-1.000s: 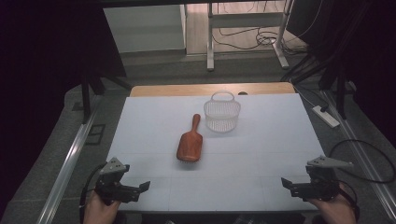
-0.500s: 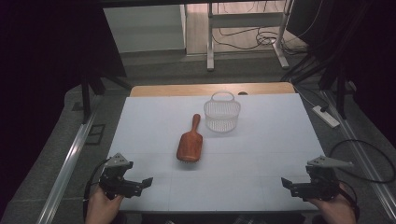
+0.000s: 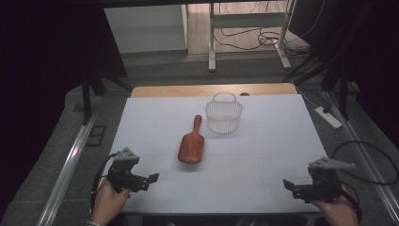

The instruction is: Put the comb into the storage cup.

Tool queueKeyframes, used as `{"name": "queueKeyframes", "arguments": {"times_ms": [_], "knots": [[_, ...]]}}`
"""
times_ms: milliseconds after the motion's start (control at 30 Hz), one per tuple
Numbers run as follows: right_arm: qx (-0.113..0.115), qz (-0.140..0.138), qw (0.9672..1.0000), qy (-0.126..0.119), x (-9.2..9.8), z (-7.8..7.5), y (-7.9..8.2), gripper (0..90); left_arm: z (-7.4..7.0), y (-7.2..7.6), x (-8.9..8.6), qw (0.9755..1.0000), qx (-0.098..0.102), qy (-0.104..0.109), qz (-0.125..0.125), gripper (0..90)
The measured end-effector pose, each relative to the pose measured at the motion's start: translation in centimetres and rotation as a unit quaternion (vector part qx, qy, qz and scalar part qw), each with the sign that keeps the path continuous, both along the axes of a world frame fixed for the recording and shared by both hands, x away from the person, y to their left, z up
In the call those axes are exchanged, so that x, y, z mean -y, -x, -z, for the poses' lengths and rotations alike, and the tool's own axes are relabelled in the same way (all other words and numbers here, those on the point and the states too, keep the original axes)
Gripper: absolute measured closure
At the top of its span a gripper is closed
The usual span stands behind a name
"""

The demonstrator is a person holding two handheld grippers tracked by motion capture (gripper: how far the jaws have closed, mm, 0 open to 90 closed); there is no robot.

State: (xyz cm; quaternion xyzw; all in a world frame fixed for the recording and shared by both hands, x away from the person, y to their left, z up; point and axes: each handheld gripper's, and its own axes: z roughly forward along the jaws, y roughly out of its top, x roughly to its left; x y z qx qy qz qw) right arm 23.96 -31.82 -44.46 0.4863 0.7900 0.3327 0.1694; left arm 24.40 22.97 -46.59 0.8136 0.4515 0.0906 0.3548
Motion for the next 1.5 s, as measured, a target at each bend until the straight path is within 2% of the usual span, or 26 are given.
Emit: {"name": "queueKeyframes", "arguments": {"times_ms": [267, 500, 700, 967, 1167, 1500], "knots": [[0.001, -0.002, 1.0000, 0.001, -0.1, 0.0, 0.0, 0.0, -0.4, -1.4, 0.6, 0.9999, 0.002, -0.003, 0.010, 0.0], [0.001, -0.002, 1.0000, -0.001, 0.0, 0.0, 0.0, 0.0, -0.5, -2.5, 1.1, 0.9997, -0.005, -0.003, 0.022, 0.0], [0.001, -0.005, 1.0000, 0.002, -0.1, 0.0, 0.0, 0.0, -0.6, -3.5, 1.4, 0.9995, -0.010, 0.006, 0.030, 0.0], [0.001, -0.006, 1.0000, 0.002, -0.1, 0.0, 0.0, 0.0, -0.6, -4.9, 2.3, 0.9990, -0.014, -0.006, 0.042, 0.0], [-0.001, -0.008, 1.0000, 0.003, -0.2, 0.0, -0.1, 0.0, -0.6, -6.1, 3.0, 0.9987, -0.021, -0.004, 0.047, 0.0], [0.000, -0.011, 0.9999, 0.005, -0.2, 0.1, 0.0, 0.0, -1.3, -8.1, 4.7, 0.9980, -0.017, -0.012, 0.059, 0.0]]}}
